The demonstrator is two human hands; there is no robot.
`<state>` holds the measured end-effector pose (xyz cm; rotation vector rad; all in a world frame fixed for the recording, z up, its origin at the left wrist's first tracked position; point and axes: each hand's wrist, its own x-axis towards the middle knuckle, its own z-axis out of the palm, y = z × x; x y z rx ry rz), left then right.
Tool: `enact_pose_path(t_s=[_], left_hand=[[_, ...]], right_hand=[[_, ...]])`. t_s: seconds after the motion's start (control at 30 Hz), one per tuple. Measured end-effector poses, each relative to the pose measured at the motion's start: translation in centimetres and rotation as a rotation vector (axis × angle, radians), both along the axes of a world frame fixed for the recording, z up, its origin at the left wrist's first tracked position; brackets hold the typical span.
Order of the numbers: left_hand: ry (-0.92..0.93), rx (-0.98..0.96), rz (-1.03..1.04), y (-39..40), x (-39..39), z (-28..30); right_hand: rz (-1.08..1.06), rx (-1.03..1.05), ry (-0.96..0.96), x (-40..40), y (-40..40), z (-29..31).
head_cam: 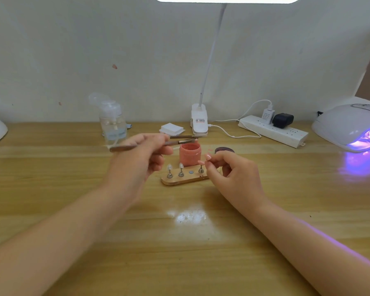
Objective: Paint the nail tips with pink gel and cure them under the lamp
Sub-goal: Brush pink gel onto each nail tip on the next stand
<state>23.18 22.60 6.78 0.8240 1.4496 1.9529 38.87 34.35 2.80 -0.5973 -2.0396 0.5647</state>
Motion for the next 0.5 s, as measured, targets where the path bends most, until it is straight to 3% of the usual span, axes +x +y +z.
enact_pose_path(t_s=[0.1,0.17,0.5], left_hand=[[0.347,0.056,0.021,-1.4,1.3,-2.0],[0.446,0.059,0.008,-2.0,2.0,-2.5],[0.588,0.064,0.012,-2.5,3.6,-3.0]], right_hand=[[0.004,-0.017,0.001,0.1,0.1,0.0],[-0.003,-0.017,0.006,0.0,0.1,-0.1],[-0.023,0.003,0.019,0.0,0.1,-0.1]])
